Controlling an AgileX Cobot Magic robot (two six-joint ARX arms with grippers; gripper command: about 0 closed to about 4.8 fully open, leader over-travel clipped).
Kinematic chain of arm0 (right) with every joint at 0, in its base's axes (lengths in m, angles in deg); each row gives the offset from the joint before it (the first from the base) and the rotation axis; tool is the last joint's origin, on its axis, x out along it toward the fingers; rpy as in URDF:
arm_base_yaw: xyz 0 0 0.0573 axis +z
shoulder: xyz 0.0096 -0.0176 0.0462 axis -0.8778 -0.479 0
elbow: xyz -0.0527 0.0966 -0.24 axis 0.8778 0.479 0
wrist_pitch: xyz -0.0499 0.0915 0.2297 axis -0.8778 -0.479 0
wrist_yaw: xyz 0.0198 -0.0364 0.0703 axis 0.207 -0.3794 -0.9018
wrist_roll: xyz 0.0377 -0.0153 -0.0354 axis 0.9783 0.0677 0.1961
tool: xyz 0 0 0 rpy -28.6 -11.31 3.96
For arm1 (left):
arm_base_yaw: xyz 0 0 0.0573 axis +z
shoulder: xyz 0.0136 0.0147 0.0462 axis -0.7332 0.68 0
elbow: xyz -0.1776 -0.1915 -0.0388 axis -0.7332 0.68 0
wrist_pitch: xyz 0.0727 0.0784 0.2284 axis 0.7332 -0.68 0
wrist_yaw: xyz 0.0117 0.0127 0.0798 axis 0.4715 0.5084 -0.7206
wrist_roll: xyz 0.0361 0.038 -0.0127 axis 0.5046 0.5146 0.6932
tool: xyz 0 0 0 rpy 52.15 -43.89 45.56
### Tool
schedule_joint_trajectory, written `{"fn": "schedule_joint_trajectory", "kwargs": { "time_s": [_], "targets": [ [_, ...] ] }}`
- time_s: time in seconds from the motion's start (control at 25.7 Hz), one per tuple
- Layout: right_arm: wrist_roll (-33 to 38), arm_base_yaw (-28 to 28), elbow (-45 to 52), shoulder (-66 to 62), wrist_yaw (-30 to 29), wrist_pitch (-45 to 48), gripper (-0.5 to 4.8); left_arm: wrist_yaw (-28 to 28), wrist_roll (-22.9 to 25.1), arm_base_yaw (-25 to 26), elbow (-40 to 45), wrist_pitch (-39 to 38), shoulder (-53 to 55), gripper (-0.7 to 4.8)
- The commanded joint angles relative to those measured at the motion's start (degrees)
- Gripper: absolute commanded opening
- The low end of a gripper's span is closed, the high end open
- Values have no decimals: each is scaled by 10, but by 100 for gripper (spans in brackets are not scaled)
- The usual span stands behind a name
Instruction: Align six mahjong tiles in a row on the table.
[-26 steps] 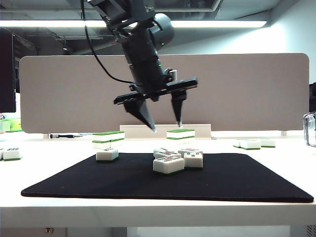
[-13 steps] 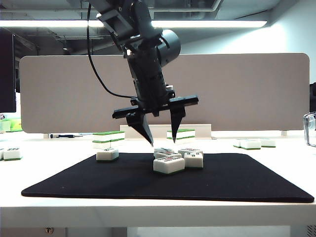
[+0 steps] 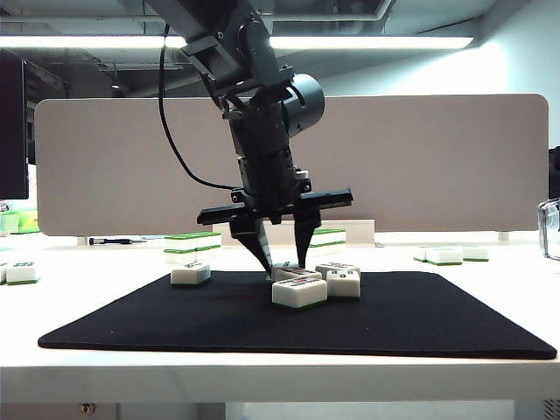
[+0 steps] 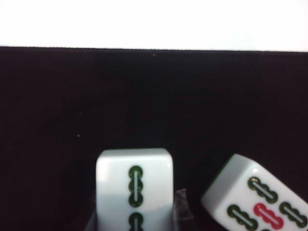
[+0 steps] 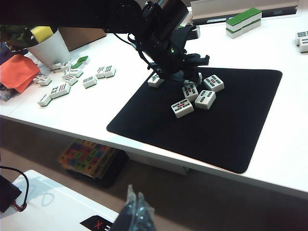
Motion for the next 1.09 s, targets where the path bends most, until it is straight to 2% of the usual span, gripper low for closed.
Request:
{"fn": "schedule_joint_trajectory", "kwargs": {
  "time_s": [0.04, 0.31, 0.54, 0.97, 1.09],
  "targets": [
    [-4, 0, -2, 7, 0, 7, -1, -2, 18, 0, 0, -2, -2, 110],
    [-4, 0, -2, 7, 0, 7, -1, -6, 83, 7, -1, -53, -23, 111],
    [-4, 0, -2, 7, 1, 7, -1, -18, 76, 38, 0, -116, -30, 111],
    [-4, 0, -2, 7, 0, 7, -1, -17, 76, 42, 0, -113, -30, 127],
    [-4, 0, -2, 7, 0, 7, -1, -17, 77, 43, 0, -111, -30, 193]
  ]
}}
